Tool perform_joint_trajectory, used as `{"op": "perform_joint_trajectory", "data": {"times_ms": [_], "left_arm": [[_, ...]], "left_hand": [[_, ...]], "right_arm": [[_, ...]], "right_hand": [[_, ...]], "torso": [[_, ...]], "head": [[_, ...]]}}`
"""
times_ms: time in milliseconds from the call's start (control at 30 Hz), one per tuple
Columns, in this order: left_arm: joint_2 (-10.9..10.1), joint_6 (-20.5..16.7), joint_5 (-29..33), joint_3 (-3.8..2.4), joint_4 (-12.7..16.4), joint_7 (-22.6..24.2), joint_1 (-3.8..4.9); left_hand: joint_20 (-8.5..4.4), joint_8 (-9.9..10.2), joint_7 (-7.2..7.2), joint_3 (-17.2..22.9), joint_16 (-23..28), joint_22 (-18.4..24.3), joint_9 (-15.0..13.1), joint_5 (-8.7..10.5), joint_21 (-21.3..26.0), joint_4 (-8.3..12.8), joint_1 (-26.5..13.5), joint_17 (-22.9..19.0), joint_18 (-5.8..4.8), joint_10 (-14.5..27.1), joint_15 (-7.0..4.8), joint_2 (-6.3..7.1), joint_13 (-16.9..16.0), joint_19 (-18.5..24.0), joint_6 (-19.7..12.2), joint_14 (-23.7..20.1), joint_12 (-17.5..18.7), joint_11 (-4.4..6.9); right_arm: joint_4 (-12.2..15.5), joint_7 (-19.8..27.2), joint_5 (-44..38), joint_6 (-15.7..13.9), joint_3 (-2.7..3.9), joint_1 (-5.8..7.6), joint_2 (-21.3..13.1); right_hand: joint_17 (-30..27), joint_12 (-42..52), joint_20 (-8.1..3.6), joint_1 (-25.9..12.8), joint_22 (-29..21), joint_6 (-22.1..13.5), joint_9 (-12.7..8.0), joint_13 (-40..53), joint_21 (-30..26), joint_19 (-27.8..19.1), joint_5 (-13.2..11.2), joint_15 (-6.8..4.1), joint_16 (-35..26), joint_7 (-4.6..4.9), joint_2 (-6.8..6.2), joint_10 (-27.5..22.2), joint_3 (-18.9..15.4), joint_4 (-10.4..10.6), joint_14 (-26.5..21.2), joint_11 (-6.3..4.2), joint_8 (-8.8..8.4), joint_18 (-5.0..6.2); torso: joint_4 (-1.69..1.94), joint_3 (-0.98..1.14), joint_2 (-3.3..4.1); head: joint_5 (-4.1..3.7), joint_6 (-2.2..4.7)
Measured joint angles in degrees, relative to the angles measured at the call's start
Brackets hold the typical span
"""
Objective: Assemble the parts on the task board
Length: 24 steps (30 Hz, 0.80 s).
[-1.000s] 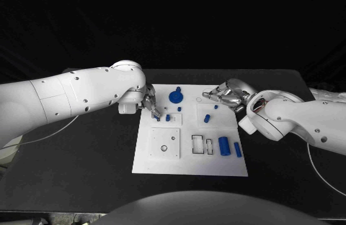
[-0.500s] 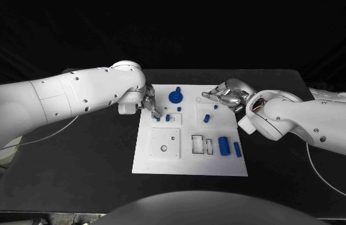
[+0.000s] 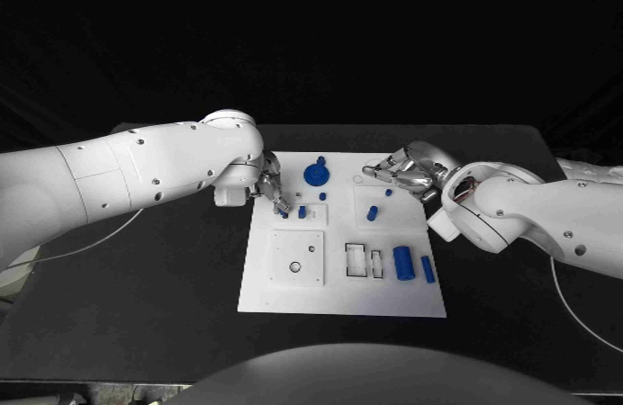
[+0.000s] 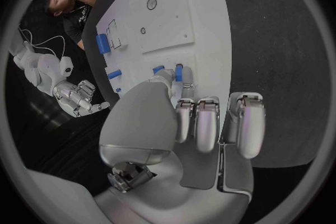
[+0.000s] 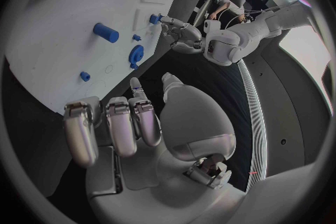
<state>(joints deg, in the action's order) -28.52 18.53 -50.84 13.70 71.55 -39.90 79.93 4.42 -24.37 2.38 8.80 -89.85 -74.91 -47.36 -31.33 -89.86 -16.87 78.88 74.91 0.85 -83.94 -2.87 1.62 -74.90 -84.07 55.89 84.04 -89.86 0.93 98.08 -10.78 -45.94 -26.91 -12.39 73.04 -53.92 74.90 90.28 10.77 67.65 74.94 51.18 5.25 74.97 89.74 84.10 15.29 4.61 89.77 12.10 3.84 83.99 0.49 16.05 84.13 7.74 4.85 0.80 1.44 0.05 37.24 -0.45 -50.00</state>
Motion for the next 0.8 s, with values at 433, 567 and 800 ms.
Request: {"op": "perform_joint_trajectory", "data": {"times_ms": [433,567,800], "left_arm": [[0.27,0.17,0.38,-0.02,-0.21,0.00,-0.01],[0.27,0.30,0.43,-0.02,-0.25,-0.01,-0.01],[0.27,0.68,0.49,-0.01,-0.43,-0.07,0.00]], "left_hand": [[0.00,0.01,0.08,0.42,0.00,0.00,-0.19,0.07,0.00,-0.02,0.05,0.00,0.00,0.00,0.00,-0.05,-0.04,0.00,-0.34,0.00,0.00,0.00],[0.00,0.01,0.08,0.56,0.00,0.00,-0.19,0.18,0.00,0.12,0.04,0.00,0.00,0.00,0.00,-0.04,-0.04,0.00,-0.54,0.00,0.00,0.00],[0.00,2.32,0.77,0.78,0.00,0.00,1.38,0.29,0.00,0.32,-3.40,-0.01,-0.01,-0.02,0.52,0.33,-0.03,0.00,-2.48,-0.06,0.00,-0.85]], "right_arm": [[0.00,0.00,0.00,-0.01,0.00,0.00,0.03],[0.01,0.00,0.00,-0.01,0.00,0.00,0.03],[0.05,0.00,0.00,-0.01,0.00,0.00,-0.01]], "right_hand": [[0.00,0.00,0.00,0.00,-0.01,0.00,0.00,0.00,0.00,0.00,0.00,0.00,0.00,0.00,0.00,0.00,0.00,0.00,0.00,0.00,0.00,0.01],[0.00,0.00,0.00,0.00,-0.01,0.00,0.00,0.00,0.00,0.00,0.00,0.00,0.00,0.00,0.00,0.00,0.00,0.00,0.00,0.00,0.00,0.00],[0.04,0.00,0.00,0.00,-0.02,0.00,0.00,0.00,0.00,0.00,0.00,0.00,0.00,0.00,0.00,0.00,0.00,0.00,0.00,0.00,0.00,0.01]], "torso": [[0.03,-0.02,0.04],[0.05,-0.02,0.04],[0.04,-0.02,0.03]], "head": [[-0.15,0.00],[-0.12,0.00],[-0.02,0.00]]}}
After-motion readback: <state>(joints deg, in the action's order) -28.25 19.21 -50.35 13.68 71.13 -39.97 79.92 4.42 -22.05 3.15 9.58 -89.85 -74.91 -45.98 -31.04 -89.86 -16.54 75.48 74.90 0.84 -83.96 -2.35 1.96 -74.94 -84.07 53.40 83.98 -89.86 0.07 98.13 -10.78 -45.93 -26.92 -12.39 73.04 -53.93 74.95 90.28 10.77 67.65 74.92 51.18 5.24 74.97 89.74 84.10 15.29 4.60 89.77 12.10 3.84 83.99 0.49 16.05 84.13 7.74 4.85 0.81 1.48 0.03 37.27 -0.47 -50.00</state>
